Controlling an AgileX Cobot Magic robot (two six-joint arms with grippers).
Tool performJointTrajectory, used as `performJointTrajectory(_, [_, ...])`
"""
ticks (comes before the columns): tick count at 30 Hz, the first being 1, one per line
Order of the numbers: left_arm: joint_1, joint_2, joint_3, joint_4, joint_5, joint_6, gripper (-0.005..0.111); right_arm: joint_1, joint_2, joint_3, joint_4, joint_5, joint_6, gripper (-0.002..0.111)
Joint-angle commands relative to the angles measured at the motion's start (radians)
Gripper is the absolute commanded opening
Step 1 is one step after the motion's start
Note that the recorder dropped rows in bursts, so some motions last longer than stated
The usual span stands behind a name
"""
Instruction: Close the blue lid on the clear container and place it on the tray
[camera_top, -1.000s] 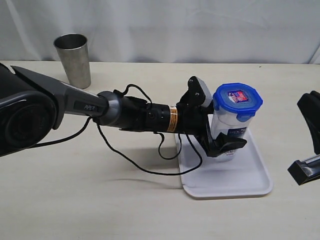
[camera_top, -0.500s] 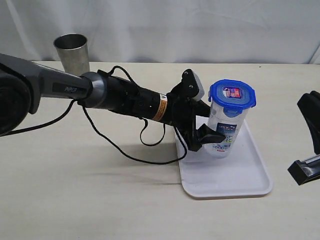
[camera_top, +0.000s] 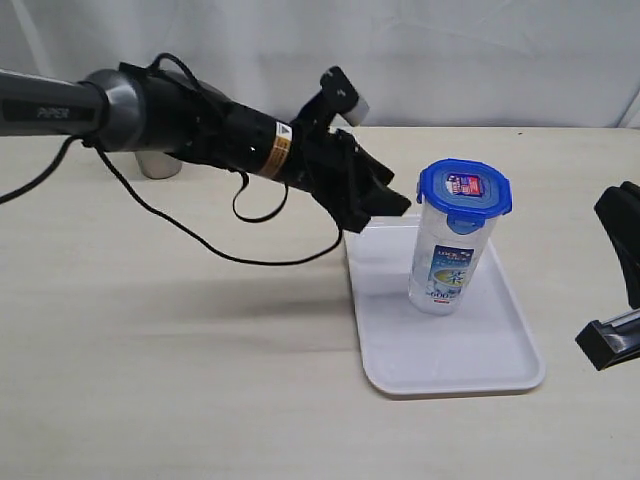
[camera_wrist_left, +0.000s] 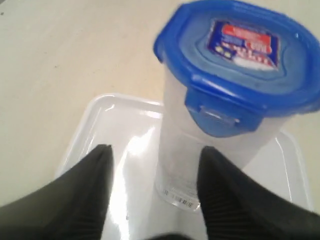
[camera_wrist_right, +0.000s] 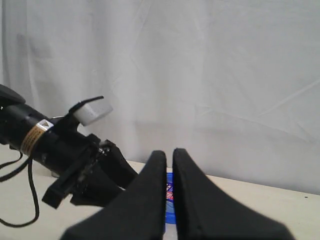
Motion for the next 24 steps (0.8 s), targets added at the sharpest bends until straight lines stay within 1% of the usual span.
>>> performJointTrajectory(1, [0.053,-0.058,-0.005,-0.001,-0.117,-0.087,0.032,-0.002,-0.005,0.005,0.0,0.003,-0.005,0.005])
performJointTrajectory(3, [0.074,-0.072,-0.005,-0.001,-0.168,-0.11,0.023,-0.002,-0.005,0.005,0.0,0.003,-0.005,0.005])
performJointTrajectory(6, [0.106,-0.104,0.001,-0.001,-0.191,-0.16,0.003,-0.002,-0.005,0.005,0.0,0.003,-0.005,0.005])
performJointTrajectory(7, [0.114,-0.118,0.009,-0.001,-0.176,-0.156,0.0,-0.002,-0.005,0.005,0.0,0.003,-0.005,0.005])
performJointTrajectory(9, [0.125,-0.148,0.043,-0.001,-0.107,-0.156,0.0,-0.002,-0.005,0.005,0.0,0.003,-0.005,0.005])
performJointTrajectory(11, [0.125,-0.191,0.092,-0.001,0.017,-0.153,0.0,-0.002,-0.005,0.005,0.0,0.003,-0.005,0.005])
performJointTrajectory(14, [0.119,-0.272,0.185,-0.001,0.301,-0.134,0.0,-0.002,-0.005,0.005,0.0,0.003,-0.005,0.005])
performJointTrajectory(17, [0.117,-0.354,0.288,-0.001,0.597,-0.074,0.0,-0.002,-0.005,0.005,0.0,0.003,-0.005,0.005])
performJointTrajectory(18, [0.117,-0.371,0.313,-0.001,0.679,-0.053,0.0,-0.002,-0.005,0.005,0.0,0.003,-0.005,0.005])
performJointTrajectory(20, [0.117,-0.403,0.363,-0.001,0.894,-0.022,0.0,-0.002,-0.005,0.005,0.0,0.003,-0.005,0.005])
performJointTrajectory(24, [0.117,-0.424,0.436,-0.001,1.229,0.031,0.0,-0.002,-0.005,0.005,0.0,0.003,-0.005,0.005])
